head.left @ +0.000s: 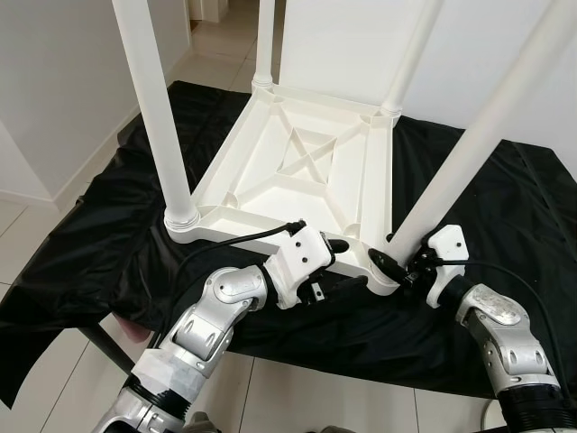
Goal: Building children table
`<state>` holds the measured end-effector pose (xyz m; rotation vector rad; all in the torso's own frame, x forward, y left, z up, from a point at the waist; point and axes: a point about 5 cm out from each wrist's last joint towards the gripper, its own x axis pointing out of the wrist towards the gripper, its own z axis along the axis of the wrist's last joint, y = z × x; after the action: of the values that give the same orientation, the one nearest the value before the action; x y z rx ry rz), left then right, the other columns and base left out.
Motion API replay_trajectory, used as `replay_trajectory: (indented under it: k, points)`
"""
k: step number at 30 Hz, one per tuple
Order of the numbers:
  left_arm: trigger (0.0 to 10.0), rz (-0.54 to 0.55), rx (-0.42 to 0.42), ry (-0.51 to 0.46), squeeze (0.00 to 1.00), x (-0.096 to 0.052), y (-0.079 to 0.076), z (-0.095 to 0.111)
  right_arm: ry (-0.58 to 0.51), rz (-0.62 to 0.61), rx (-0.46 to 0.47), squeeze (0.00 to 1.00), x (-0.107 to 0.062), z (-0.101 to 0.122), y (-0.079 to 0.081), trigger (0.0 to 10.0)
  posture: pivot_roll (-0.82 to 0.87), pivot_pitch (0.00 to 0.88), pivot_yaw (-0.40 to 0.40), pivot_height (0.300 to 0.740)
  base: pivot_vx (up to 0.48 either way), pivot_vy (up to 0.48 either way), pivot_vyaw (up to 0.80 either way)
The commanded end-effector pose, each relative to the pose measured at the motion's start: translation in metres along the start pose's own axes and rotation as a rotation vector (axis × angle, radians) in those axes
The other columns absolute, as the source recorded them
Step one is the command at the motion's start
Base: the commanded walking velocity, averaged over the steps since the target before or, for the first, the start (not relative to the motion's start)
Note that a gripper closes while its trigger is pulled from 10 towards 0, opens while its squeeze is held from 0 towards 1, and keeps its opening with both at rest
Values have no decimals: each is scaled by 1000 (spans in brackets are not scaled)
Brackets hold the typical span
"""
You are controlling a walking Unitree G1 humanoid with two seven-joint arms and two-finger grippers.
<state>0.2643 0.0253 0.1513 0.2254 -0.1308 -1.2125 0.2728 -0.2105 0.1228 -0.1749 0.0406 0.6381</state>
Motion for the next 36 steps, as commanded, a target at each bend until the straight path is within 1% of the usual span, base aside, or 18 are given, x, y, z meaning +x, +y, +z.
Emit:
replay_trajectory:
  k: [1, 8, 10, 12, 14, 15, 16, 18, 20, 22, 23, 26, 27, 28, 29, 30, 35, 36]
  points:
    - [10000, -14, -4, -8, 0, 2, -2, 2, 42, 22, 5, 0, -5, -9, 4, 0, 54, 0, -81, 740, 0, 0, 0]
    - [10000, -16, -7, -8, 0, 2, -2, 2, 37, 3, 48, 0, -12, -14, 8, 0, 52, 0, -83, 740, 0, 0, 0]
    - [10000, -15, -8, -6, 0, 1, -1, 1, 11, -50, 52, 0, -13, -12, 12, 10000, 50, 0, -82, 740, 0, 0, 0]
    - [10000, -15, -8, -6, 0, 1, -1, 1, 11, -50, 52, 0, -13, -12, 12, 10000, 50, 0, -82, 740, 0, 0, 0]
    - [10000, -16, -9, -6, 0, 1, -2, 1, -34, -140, 68, 0, -12, -6, 16, 10000, 46, 0, -82, 740, 0, 0, 0]
    - [10000, -19, -8, -5, 0, 1, -2, 1, -54, -227, 66, 0, -12, -3, 18, 10000, 44, 0, -80, 740, 0, 0, 0]
    - [10000, -19, -8, -5, 0, 1, -2, 1, -54, -227, 66, 0, -12, -3, 18, 10000, 44, 0, -80, 740, 0, 0, 0]
    - [10000, -23, -9, -4, 0, 2, -3, 0, -68, -339, 60, 0, -12, 1, 20, 10000, 43, 0, -79, 740, 0, 0, 0]
    - [10000, -24, -9, -4, 0, 2, -3, 0, -66, -364, 60, 0, -12, 1, 20, 10000, 43, 0, -79, 740, 0, 0, 0]
    - [10000, -33, -7, -1, 0, 1, -3, 0, -56, -473, 54, 0, -11, 0, 24, 10000, 37, 0, -62, 740, 0, 0, 0]
    - [10000, -33, -7, -1, 0, 1, -3, 0, -56, -473, 54, 0, -11, 0, 24, 10000, 37, 0, -62, 740, 0, 0, 0]
    - [10000, -40, -5, 1, 0, 0, -3, -1, -48, -560, 54, 0, -11, 1, 26, 10000, 37, 0, -62, 740, 0, 0, 0]
    - [10000, -47, -3, 2, 0, 1, -2, -1, -48, -663, 82, 0, -11, 0, 29, 10000, 32, 0, -45, 740, 0, 0, 0]
    - [10000, -47, -3, 2, 0, 1, -2, -1, -48, -663, 82, 0, -11, 0, 29, 10000, 32, 0, -45, 740, 0, 0, 0]
    - [10000, -55, -1, 3, 0, 1, -1, 0, -41, -792, 117, 0, -10, -2, 35, 10000, 27, 0, -32, 740, 0, 0, 0]
    - [10000, -62, 1, 4, 0, 1, -1, 0, -29, -844, 129, 0, -8, -3, 39, 10000, 22, 0, -23, 740, 0, 0, 0]
    - [10000, -73, 2, 6, 0, 1, 0, -1, -20, -900, 136, 0, -5, -4, 45, 10000, 18, 0, -12, 740, 0, 0, 0]
    - [10000, -78, 2, 8, 0, 1, 0, -1, -18, -909, 144, 0, -2, -4, 49, 10000, 6, 0, 9, 740, 0, 0, 0]
